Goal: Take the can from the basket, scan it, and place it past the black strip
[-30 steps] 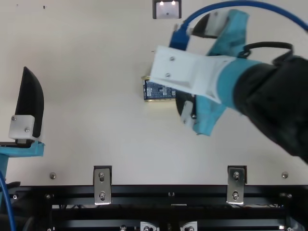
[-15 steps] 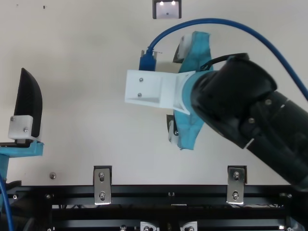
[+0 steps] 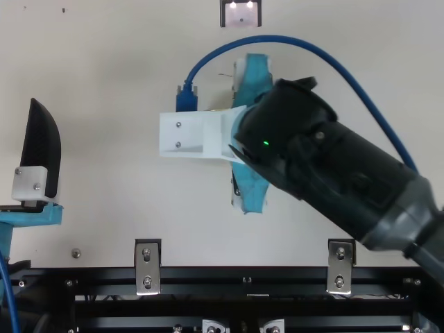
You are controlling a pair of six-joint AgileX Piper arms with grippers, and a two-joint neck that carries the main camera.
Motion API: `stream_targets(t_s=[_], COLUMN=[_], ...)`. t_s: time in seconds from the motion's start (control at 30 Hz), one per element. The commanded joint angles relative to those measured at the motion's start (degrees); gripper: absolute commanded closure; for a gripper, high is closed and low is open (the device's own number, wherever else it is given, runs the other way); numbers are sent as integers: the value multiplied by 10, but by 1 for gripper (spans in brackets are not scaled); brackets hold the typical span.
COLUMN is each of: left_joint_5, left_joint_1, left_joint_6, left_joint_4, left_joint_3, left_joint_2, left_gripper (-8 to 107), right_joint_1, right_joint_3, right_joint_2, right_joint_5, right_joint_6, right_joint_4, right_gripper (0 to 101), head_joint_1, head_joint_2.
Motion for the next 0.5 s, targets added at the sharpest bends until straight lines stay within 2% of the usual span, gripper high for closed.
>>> stream_targets(t_s=[0.0,0.07,0.1,0.13,0.47], left_joint_5=[0,0,0,0,0], left_joint_1=[0,0,0,0,0], left_joint_6=[0,0,0,0,0], left_joint_4=[0,0,0,0,0], left_joint_3=[0,0,0,0,0], left_joint_2=[0,0,0,0,0], left_gripper=[9,9,9,9,9], right_joint_1=[-2,-4,-6,-8,-32], right_joint_3=[-3,-7,-9,-11,-13], right_joint_2=[9,18,22,25,37], right_joint_5=[-2,-4,-6,-8,-27], right_joint_6=[-5,-9,-10,-12,0], right_joint_4=[-1,-3,-4,-5,-5], right_gripper=[0,0,56,101,101], head_joint_1=[-2,-2,-2,-2,-2], head_joint_2=[0,0,0,0,0])
